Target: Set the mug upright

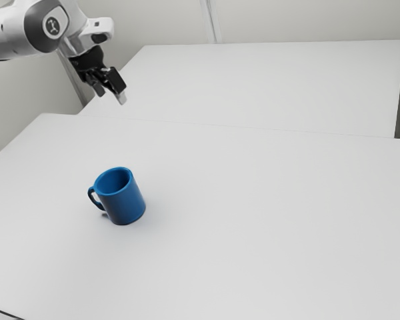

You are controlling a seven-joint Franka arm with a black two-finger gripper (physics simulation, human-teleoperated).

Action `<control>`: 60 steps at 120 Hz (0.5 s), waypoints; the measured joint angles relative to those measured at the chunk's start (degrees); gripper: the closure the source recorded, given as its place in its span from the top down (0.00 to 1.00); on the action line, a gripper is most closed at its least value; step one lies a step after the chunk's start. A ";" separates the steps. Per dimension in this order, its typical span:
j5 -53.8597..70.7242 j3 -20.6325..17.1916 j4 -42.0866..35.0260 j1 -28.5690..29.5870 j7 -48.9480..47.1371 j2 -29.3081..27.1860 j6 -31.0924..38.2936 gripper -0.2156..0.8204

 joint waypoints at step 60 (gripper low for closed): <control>0.04 0.47 3.81 -1.53 -4.03 -0.03 -9.35 0.79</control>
